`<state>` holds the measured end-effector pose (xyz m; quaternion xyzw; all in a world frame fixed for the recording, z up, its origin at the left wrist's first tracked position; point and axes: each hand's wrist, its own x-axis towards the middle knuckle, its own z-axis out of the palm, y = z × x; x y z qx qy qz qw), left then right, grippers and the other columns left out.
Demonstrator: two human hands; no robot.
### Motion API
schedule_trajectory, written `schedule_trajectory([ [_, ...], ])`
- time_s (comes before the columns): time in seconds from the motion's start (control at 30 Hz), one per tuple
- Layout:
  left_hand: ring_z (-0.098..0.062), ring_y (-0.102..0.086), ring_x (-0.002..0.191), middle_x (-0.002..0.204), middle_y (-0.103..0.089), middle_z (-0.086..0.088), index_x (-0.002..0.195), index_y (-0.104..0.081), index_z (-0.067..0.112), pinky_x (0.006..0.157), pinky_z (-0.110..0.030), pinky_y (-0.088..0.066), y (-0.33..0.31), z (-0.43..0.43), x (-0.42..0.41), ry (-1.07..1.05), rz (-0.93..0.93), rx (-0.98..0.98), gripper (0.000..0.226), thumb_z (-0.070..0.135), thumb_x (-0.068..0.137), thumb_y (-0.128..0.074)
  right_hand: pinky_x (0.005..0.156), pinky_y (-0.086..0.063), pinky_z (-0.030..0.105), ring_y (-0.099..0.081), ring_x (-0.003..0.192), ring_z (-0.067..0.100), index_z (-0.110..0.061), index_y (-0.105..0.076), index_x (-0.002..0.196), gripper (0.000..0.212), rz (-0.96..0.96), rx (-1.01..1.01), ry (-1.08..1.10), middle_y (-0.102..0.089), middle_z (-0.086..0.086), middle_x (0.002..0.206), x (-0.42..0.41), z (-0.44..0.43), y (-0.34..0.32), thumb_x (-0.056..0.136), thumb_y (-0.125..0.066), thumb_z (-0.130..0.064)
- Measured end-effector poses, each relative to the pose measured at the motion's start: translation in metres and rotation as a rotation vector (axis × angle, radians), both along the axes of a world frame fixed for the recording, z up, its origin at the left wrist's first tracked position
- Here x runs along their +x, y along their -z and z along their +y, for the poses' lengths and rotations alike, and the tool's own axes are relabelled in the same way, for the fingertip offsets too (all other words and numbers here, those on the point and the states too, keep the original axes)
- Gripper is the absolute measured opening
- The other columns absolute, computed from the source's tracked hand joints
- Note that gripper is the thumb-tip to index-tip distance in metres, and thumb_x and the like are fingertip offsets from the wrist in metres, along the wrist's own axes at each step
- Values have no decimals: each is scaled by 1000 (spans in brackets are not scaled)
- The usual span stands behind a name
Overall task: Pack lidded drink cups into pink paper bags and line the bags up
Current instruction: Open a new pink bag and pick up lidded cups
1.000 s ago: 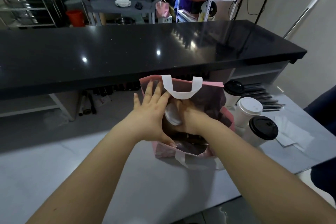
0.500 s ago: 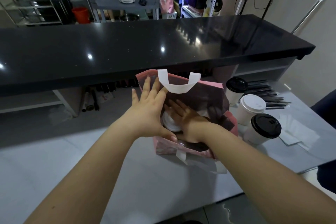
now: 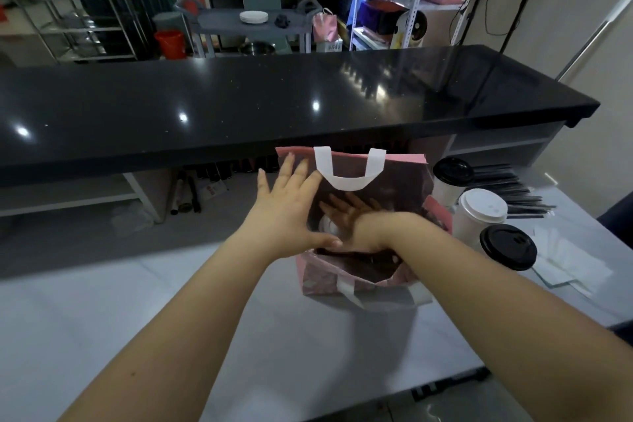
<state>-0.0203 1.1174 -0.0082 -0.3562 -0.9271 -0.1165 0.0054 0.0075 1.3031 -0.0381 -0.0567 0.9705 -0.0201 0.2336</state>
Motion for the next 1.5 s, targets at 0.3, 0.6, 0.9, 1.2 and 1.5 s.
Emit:
schedule_trajectory([
  [0.3,-21,-54,114,123,-62,5,128,-58,26,97,-40,-41,-39,20,13,-9,296,242,43,46,89,-59,91,-45,28,-58,106,6,-46,-50,133,57,163,-277,260,-61,-18,123,35,58,-85,79,-71,-49],
  [0.6,-25,-47,112,118,-55,-2,127,-56,24,89,-42,-41,-61,153,37,201,158,150,39,41,92,-52,86,-53,37,-63,95,11,-34,-66,113,33,579,-220,487,-68,-12,106,105,124,-111,80,-72,-30],
  [0.9,-29,-42,114,120,-52,-4,125,-57,25,90,-44,-35,-31,262,85,350,186,-90,42,45,88,-56,91,-50,40,-58,106,14,-31,-66,113,40,566,-209,656,-64,-11,113,165,206,-74,75,-77,-24],
  [1.2,-28,-42,118,123,-51,-3,123,-52,25,92,-45,-32,26,307,83,186,36,-266,36,34,88,-55,93,-44,38,-43,121,24,-25,-48,131,67,316,-177,595,-47,-1,132,151,246,-1,73,-76,-43],
  [1.5,-28,-39,124,134,-49,-2,137,-45,29,96,-45,-34,26,314,77,8,-66,-257,50,39,89,-55,89,-45,41,-40,115,28,-22,-28,140,92,264,-208,429,-40,5,130,142,249,37,68,-78,-52],
])
